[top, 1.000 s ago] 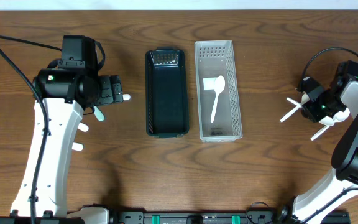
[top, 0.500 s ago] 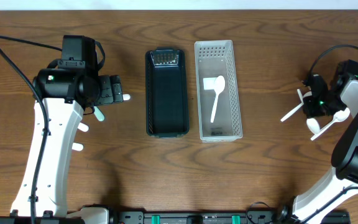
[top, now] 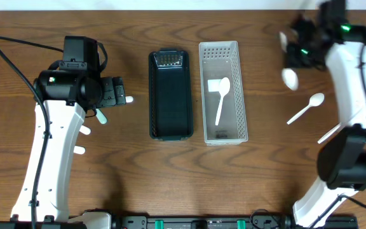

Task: Pack container
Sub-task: 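Grasp the top crossed white spoon with right gripper, then lower the spoon into the white tray and open right gripper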

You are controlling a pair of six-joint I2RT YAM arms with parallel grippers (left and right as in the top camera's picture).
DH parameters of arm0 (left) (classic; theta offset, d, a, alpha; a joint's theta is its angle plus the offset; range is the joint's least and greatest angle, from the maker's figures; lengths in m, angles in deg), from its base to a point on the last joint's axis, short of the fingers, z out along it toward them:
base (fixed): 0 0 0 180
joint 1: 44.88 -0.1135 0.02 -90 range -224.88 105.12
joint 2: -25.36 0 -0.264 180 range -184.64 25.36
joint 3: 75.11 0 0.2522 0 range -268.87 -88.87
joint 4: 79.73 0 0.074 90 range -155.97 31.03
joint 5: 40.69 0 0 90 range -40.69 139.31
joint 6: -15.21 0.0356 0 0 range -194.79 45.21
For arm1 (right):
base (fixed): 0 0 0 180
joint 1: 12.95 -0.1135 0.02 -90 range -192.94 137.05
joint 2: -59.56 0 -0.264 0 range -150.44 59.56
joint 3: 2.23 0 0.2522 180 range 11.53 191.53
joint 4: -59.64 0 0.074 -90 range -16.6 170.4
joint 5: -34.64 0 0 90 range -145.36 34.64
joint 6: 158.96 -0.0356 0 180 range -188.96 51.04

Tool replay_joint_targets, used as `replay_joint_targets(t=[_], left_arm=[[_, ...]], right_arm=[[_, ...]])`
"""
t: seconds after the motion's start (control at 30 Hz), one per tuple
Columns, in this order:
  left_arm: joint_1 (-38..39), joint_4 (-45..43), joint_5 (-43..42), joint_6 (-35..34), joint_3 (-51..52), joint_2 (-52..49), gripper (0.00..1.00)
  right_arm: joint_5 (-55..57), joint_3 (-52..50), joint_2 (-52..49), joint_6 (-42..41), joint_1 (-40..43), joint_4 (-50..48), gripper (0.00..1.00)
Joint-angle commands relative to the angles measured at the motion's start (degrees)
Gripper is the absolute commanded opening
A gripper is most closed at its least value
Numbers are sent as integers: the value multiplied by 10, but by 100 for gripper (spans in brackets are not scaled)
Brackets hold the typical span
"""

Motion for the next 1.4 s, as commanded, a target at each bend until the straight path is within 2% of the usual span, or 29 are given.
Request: replay_joint_targets(t=[0.0, 0.2, 0.33, 0.47, 0.73, 0.8, 0.87, 0.97, 1.1, 1.23, 1.37], left_arm=[[0, 0, 5, 1, -12, 2, 98], [0, 2, 5, 1, -12, 2, 98], [0, 4, 5, 1, -12, 2, 98], [0, 7, 5, 1, -12, 2, 98], [0, 11, 5, 1, -12, 2, 98], [0, 11, 5, 1, -12, 2, 98], [0, 11, 5, 1, -12, 2, 98], [0, 11, 5, 1, -12, 2, 98], [0, 11, 5, 1, -12, 2, 98], [0, 11, 5, 1, -12, 2, 98], [0, 11, 5, 1, -12, 2, 98]], right_arm=[[-2, 17, 13, -79, -83, -10, 1], [73, 14, -20, -151, -204, -25, 1], [99, 14, -71, -192, -250, -17, 1], [98, 14, -122, -241, -263, -7, 1], [99, 14, -156, -241, -261, -6, 2], [98, 14, -156, -240, -261, -2, 8], [96, 14, -156, -234, -263, 4, 22], [96, 14, -156, -232, -265, 13, 29], [92, 14, -156, -226, -267, 17, 27], [89, 14, -156, -225, -267, 17, 14], [23, 14, -156, -189, -267, 9, 13]])
